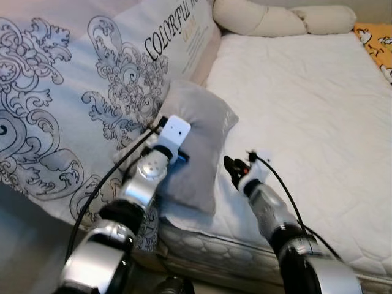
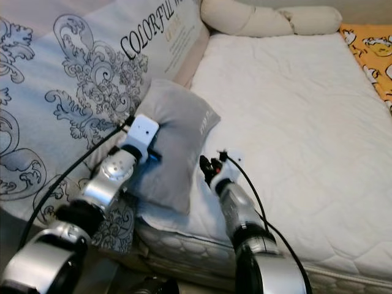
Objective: Clean up the room
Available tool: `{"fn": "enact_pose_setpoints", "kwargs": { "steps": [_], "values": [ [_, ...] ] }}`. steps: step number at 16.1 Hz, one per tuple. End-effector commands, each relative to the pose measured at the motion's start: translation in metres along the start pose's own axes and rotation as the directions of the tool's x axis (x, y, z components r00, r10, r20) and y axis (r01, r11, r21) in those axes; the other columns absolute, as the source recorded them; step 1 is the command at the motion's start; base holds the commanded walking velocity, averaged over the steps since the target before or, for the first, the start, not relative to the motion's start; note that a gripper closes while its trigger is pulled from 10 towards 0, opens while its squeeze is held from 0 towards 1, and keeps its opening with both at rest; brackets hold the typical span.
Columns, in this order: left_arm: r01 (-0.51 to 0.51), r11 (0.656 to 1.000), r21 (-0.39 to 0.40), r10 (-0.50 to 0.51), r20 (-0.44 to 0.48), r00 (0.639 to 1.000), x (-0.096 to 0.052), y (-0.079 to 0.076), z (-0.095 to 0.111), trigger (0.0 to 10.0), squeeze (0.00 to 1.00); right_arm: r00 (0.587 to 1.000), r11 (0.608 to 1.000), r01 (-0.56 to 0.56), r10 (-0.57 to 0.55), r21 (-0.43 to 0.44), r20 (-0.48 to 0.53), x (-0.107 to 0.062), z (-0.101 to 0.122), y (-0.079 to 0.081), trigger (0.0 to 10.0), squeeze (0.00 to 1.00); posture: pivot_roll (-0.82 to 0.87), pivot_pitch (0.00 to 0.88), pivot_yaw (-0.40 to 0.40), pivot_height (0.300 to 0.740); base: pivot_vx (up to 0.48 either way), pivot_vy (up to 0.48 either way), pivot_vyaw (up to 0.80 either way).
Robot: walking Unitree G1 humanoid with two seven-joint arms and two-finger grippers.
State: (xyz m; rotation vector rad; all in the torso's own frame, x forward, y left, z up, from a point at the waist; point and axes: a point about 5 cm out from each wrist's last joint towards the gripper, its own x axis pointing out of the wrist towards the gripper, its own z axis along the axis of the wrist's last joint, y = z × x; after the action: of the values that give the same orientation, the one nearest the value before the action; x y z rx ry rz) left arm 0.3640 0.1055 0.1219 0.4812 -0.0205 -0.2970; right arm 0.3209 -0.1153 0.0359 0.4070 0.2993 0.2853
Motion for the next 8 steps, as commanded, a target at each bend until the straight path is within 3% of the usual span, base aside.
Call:
{"fn": "enact_pose_setpoints", "kwargs": {
  "steps": [1,4,8],
  "values": [
    [-0.049,0.997,0.055,0.045,0.078,0.996,0.005,0.015,0.015,0.0,0.00,0.995,0.995,-0.071,0.076,-0.074,0.059,-0.002,0.010,0.005,10.0,1.00,0.02,0.000,0.139,0.740,0.000,0.000,0.00],
    [-0.075,0.989,0.124,0.056,0.149,0.987,0.011,0.023,0.029,0.0,0.00,0.976,0.980,-0.102,0.132,-0.171,0.175,-0.017,0.025,0.002,10.0,1.00,0.02,0.000,0.139,0.740,0.000,0.000,0.00],
    [-0.134,0.968,0.212,0.093,0.193,0.977,0.014,0.027,0.036,0.0,0.00,0.957,0.965,-0.110,0.167,-0.237,0.237,-0.035,0.037,0.001,10.0,1.00,-0.01,0.000,0.146,0.740,0.000,0.000,0.00]
  ]
}}
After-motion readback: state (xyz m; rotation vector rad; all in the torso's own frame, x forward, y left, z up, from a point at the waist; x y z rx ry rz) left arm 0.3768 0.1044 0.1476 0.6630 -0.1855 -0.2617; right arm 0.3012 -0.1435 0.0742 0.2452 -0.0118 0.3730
